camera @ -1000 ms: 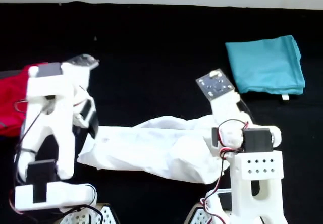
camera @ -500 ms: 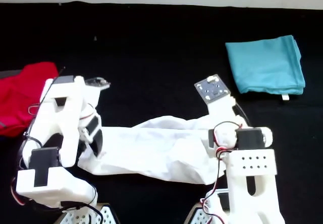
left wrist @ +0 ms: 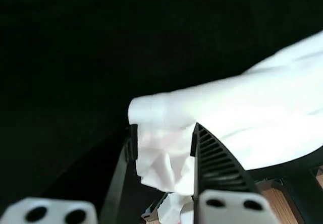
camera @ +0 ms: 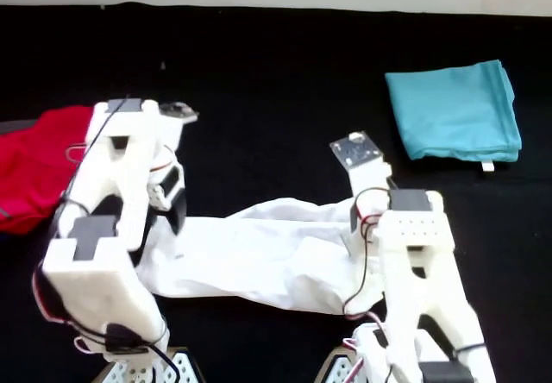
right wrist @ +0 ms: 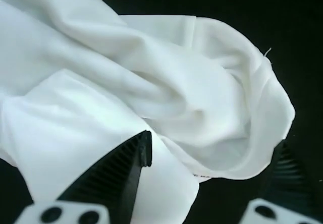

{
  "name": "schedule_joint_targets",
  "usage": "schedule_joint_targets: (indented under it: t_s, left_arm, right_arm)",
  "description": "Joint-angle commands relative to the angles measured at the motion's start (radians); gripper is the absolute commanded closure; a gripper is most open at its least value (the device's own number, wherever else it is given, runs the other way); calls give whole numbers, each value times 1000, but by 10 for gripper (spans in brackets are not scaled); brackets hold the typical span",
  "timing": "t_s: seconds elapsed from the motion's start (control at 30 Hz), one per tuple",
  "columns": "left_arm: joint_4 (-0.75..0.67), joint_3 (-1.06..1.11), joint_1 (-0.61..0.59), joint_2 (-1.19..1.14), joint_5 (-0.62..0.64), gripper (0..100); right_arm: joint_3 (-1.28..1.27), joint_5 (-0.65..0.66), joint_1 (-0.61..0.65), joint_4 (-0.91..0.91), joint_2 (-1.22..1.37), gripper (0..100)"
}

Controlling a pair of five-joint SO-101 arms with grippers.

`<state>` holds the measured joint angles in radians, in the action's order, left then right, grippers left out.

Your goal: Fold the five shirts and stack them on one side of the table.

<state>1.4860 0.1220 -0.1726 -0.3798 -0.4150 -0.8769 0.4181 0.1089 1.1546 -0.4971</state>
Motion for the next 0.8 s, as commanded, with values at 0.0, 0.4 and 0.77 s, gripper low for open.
schedule_joint_targets:
  t_s: [0.0, 0.4, 0.77]
  left_arm:
    - [-11, -61, 15, -101, 9, 827]
    - [-3, -246, 16, -182, 11, 991]
    - [78, -684, 30, -176, 126, 991]
  right_arm:
    - [39, -3, -8, -64, 73, 634]
    - [48, -8, -12, -243, 280, 970]
    - [518, -84, -93, -232, 291, 993]
